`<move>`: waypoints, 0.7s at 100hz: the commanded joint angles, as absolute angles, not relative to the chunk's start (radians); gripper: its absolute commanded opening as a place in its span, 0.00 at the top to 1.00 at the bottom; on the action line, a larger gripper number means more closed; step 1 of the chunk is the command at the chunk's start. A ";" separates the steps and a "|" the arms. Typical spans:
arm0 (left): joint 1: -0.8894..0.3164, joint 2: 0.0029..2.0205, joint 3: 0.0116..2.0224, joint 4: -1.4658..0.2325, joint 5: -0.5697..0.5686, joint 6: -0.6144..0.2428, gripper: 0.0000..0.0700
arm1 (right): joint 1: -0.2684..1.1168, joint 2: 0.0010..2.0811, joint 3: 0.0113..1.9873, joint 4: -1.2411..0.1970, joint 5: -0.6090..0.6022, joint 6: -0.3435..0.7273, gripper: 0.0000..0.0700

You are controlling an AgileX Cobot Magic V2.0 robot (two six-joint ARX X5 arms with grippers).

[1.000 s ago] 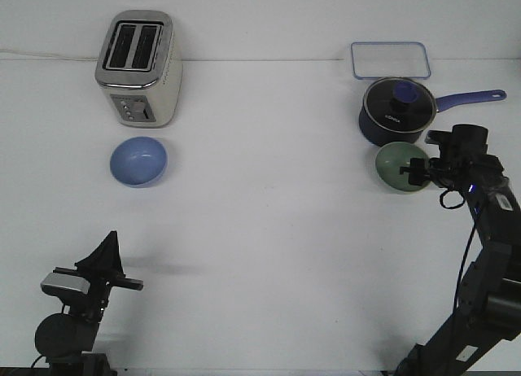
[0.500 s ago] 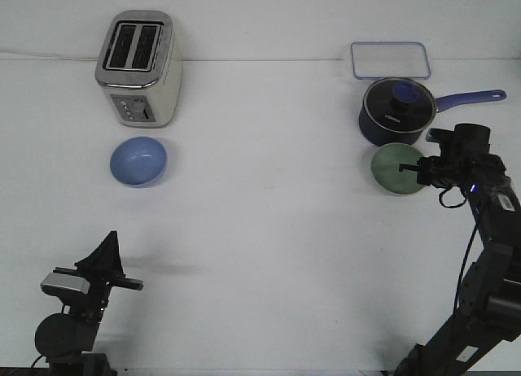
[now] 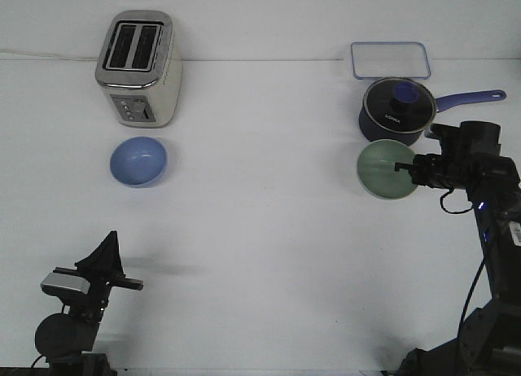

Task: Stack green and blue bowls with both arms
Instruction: 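Carry the green bowl toward the table center and lower it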

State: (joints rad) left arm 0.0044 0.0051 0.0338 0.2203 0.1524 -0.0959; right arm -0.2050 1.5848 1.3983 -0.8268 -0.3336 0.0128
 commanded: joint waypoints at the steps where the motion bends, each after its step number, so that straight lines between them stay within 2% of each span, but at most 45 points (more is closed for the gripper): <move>1: 0.006 0.003 0.014 0.233 0.150 -0.098 0.98 | -0.168 1.568 1.414 -0.839 -0.340 0.027 1.00; 25: 0.006 0.003 0.014 0.233 0.150 -0.098 0.98 | 0.041 1.547 1.413 -0.867 -0.340 0.038 1.00; 49: 0.006 0.003 0.014 0.232 0.150 -0.098 0.99 | 0.268 1.593 1.412 -0.820 -0.336 0.093 1.00; 70: 0.006 0.003 0.014 0.233 0.150 -0.098 0.98 | 0.407 1.663 1.412 -0.799 -0.336 0.118 1.00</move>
State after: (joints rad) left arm 0.0044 0.0051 0.0338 0.2203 0.1524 -0.0959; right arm 0.3786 1.6222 1.3983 -0.8047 -0.3359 0.0967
